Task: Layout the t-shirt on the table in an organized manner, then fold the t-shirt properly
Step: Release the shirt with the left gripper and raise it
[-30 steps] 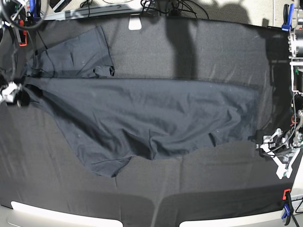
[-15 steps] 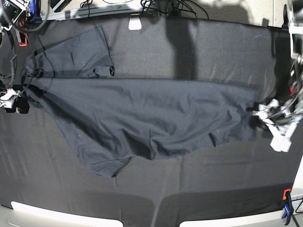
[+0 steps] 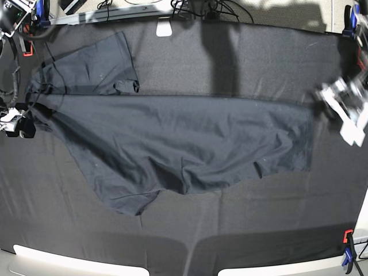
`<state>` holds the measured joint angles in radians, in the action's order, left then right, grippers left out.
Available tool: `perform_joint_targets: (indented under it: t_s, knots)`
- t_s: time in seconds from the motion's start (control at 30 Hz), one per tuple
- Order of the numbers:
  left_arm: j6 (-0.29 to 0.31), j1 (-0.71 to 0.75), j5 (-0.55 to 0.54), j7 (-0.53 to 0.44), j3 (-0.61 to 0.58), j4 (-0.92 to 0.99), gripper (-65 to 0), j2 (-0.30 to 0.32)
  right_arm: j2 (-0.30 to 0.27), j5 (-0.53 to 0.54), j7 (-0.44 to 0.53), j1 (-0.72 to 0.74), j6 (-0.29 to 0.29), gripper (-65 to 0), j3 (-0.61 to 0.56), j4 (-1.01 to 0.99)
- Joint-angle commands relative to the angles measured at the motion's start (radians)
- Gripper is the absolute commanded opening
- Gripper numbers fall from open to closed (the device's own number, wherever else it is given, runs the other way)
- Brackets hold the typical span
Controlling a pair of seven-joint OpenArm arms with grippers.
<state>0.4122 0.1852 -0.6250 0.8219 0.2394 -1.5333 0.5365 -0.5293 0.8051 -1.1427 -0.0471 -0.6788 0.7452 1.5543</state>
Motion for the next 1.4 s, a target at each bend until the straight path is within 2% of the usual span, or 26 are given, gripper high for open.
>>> perform_joint_targets:
  t_s: [0.0, 0.03, 0.3, 0.4, 0.57, 0.8, 0.9, 0.93, 0.97, 1.0, 1.07, 1.23, 1.37]
  knots:
    - [-0.014, -0.017, -0.004, -0.018, 0.009, -0.017, -37.0, 0.010, -0.027, 0.018, 0.020, 0.013, -0.013, -30.9, 0.006, 0.016]
    - [-0.030, -0.017, -0.005, -0.022, 0.009, -0.017, -37.0, 0.006, -0.027, 0.018, 0.021, 0.013, -0.013, -30.9, 0.006, 0.016]
    - [-0.041, -0.022, -0.008, -0.045, 0.008, -0.010, -37.0, -0.049, -0.027, 0.018, 0.020, 0.013, -0.013, -30.9, 0.006, 0.016]
    - [-0.089, -0.023, 0.015, -0.084, 0.008, -0.010, -37.0, -0.060, -0.027, 0.018, 0.020, 0.013, -0.013, -30.9, 0.006, 0.016]
    - [-0.158, -0.025, 0.043, -0.094, 0.008, -0.003, -37.0, -0.060, -0.027, 0.018, 0.020, 0.013, -0.013, -30.9, 0.006, 0.016]
    - [-0.154, -0.051, 0.017, -0.082, 0.008, 0.090, -37.0, -0.092, -0.027, 0.018, 0.020, 0.013, -0.013, -30.9, 0.006, 0.016]
    - [-0.100, -0.053, -0.034, -0.060, 0.008, 0.095, -37.1, -0.111, -0.027, 0.018, 0.020, 0.013, -0.013, -30.9, 0.006, 0.016]
    - [-0.080, -0.053, -0.050, -0.051, 0.008, 0.094, -37.8, -0.117, -0.027, 0.018, 0.020, 0.013, -0.013, -30.9, 0.006, 0.016]
    - [-0.070, -0.053, -0.061, -0.048, 0.008, 0.094, -41.6, -0.124, -0.027, 0.018, 0.020, 0.013, -0.013, -30.9, 0.006, 0.016]
    - [-0.064, -0.053, -0.066, -0.048, 0.008, 0.094, -47.9, -0.129, -0.027, 0.018, 0.020, 0.013, -0.013, -30.9, 0.006, 0.016]
    - [-0.064, -0.054, -0.081, -0.046, 0.009, 0.093, -65.0, -0.135, -0.027, 0.018, 0.020, 0.013, -0.013, -30.9, 0.006, 0.016]
    - [-0.064, -0.089, -0.148, -0.035, 0.009, 0.015, -65.0, -0.147, -0.027, 0.018, 0.021, 0.013, -0.013, -31.0, 0.006, 0.016]
    - [-0.064, -0.135, -0.151, -0.038, 0.008, -0.138, -65.0, -0.226, -0.027, 0.018, 0.021, 0.013, -0.013, -31.0, 0.006, 0.016]
